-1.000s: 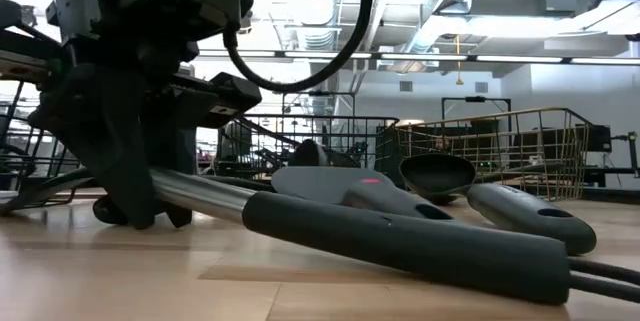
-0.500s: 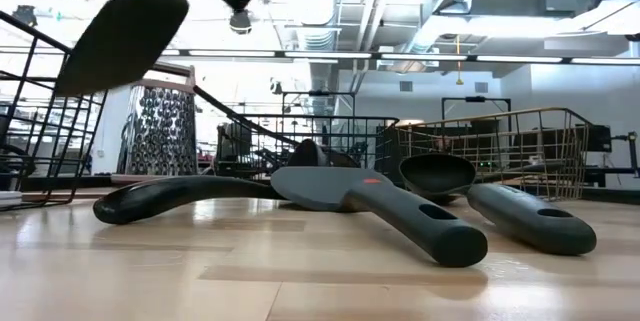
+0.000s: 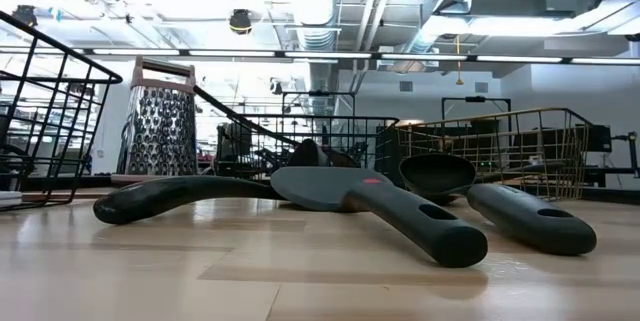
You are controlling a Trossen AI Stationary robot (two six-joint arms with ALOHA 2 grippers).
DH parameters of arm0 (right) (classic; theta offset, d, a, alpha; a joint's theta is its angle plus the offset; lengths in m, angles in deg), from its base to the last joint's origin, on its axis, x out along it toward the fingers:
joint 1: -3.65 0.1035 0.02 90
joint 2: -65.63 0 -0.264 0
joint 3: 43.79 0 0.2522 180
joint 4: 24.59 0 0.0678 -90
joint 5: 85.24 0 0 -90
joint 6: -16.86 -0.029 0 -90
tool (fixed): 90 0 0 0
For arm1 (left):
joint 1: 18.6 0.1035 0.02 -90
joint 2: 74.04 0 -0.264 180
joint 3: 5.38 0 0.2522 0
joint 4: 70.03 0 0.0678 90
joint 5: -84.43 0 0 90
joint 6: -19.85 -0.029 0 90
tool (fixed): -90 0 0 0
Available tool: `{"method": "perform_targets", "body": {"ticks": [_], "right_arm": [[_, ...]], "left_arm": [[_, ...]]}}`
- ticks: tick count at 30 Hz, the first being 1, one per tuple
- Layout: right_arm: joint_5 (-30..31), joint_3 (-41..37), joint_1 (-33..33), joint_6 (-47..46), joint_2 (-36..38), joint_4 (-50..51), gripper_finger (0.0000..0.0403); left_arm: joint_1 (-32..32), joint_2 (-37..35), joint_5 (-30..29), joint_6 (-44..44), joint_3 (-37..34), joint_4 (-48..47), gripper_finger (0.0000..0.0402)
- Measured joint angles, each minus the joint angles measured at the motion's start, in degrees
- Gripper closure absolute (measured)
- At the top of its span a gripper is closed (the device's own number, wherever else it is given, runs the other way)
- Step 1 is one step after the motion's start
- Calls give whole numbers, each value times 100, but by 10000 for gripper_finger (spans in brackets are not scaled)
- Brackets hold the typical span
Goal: Pick & Place Kitchen Items
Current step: Put the left black spatula into the top left wire basket
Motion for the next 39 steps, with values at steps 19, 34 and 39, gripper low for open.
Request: {"method": "perform_targets", "body": {"ticks": [19,34,39], "right_arm": [[1893,0,-1625,3437,22,-1692,86],[1166,984,-3453,7597,61,-3749,86],[1164,1224,-4006,8086,57,-3731,86]], "left_arm": [[-50,-262,1979,-155,4,1918,363],[998,-369,-677,-1336,0,-181,363],[1541,-305,-671,-1476,1,-203,363]]}}
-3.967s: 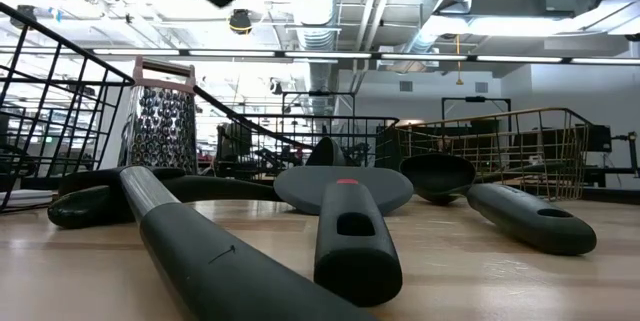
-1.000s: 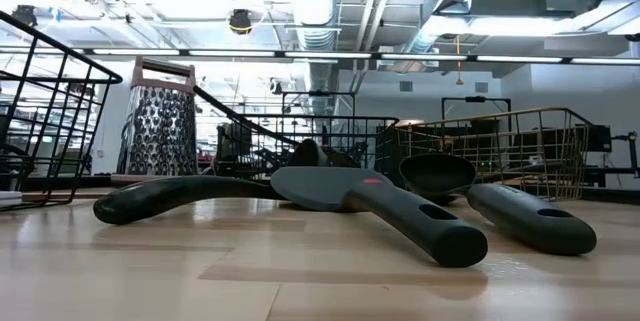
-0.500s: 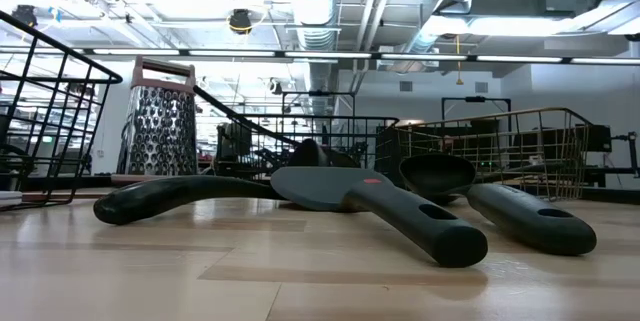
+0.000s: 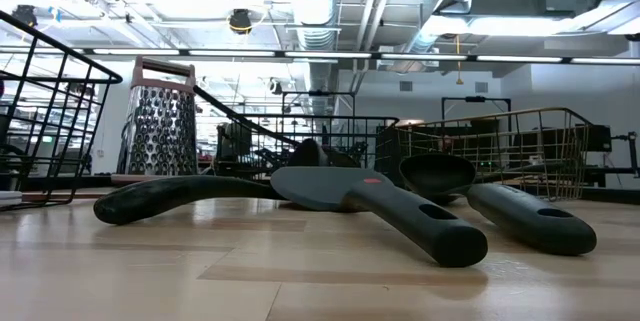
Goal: Pick & Place Kitchen Items
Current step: Put the left black spatula into the top left wire basket
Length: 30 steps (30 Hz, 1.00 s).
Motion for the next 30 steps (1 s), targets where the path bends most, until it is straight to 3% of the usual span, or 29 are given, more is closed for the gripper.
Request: {"method": "perform_targets", "body": {"ticks": [4,12,17,21,26,27,30], "right_arm": [[-240,155,-476,313,4,-41,86],[-1058,225,-1445,396,2,-62,86],[-1927,225,-1903,394,0,-548,98],[-2244,225,-2082,330,0,-869,170],[-2446,225,-2245,160,-2,-849,355],[-2595,225,-2279,175,-2,-880,371],[-2731,225,-2367,62,-5,-858,371]], "left_arm": [[413,29,123,-7,-1,56,363],[1172,134,1025,-152,-3,20,363],[1591,229,1431,-352,-3,5,363],[1898,352,1873,-352,-2,34,363],[2218,458,2113,-349,-3,199,362],[2278,463,2175,-383,-3,222,362],[2414,470,2354,-266,-6,282,362]]}}
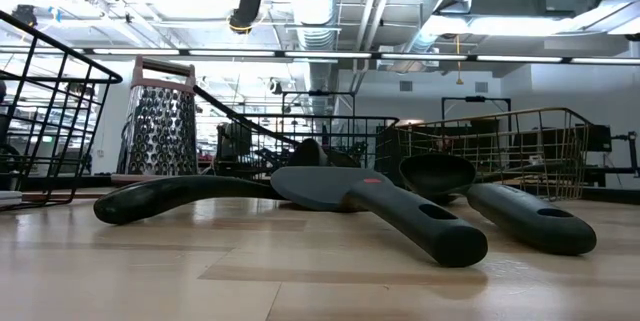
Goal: Pick & Place Kitchen Items
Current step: Put the left black spatula into the top left wire basket
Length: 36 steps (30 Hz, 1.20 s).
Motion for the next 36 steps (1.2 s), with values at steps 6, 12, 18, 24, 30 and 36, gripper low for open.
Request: {"method": "perform_targets", "body": {"ticks": [6,12,18,24,30,36], "right_arm": [[-174,11,-210,-80,9,287,372],[-621,130,-639,-40,-22,1114,373],[-1069,189,-1131,-49,7,1498,373],[-1036,186,-1550,251,-73,2203,374],[-1043,184,-1843,227,-486,2571,374],[-1035,173,-2042,197,-1075,2785,374]], "left_arm": [[129,9,14,166,-10,25,350],[150,117,-302,199,23,190,312],[321,392,-427,200,12,17,260],[646,702,-504,479,5,-138,223],[810,226,-766,482,3,-841,226],[821,-486,-1230,476,5,-1187,242]]}}
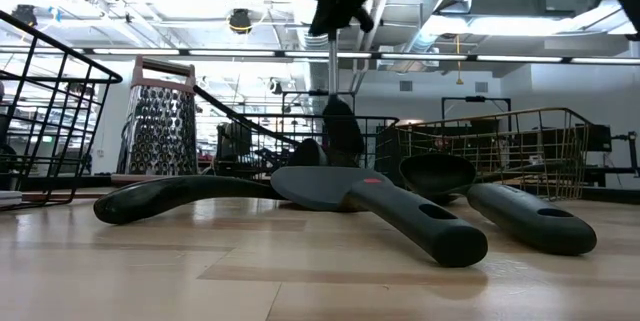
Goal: Pick & Place Kitchen Items
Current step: Put the left black spatula into the top left wire basket
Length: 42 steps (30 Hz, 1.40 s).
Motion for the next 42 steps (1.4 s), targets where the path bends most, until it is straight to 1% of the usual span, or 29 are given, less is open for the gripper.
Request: {"method": "perform_targets", "body": {"ticks": [5,11,16,18,21,23,25,28,35,36,42], "right_arm": [[83,2,-92,-5,-305,-99,374],[598,8,-98,264,-396,-96,374],[756,13,-98,235,-399,-60,374],[923,33,-68,239,-511,-131,374],[918,-8,-46,177,-653,0,374],[1030,22,44,177,-818,-293,375],[1103,3,69,190,-864,-196,375],[1245,28,122,224,-965,-398,375],[1260,22,116,263,-1090,-579,374],[1261,22,118,261,-1086,-598,367],[1262,9,136,328,-1099,-693,293]], "left_arm": [[0,-416,-109,6,0,-37,250],[0,-661,-123,6,0,-46,257],[-2,-663,-124,3,0,-72,258],[-2,-638,-124,-5,0,-64,258],[-2,-613,-123,-9,0,-85,259],[-2,-623,-125,-11,0,-75,259],[-2,-624,-125,-9,0,-74,259],[-2,-620,-125,-11,0,-78,259],[-2,-622,-125,-11,0,-78,259],[-2,-622,-126,-12,0,-81,259],[-2,-622,-128,-14,0,-87,259]]}}
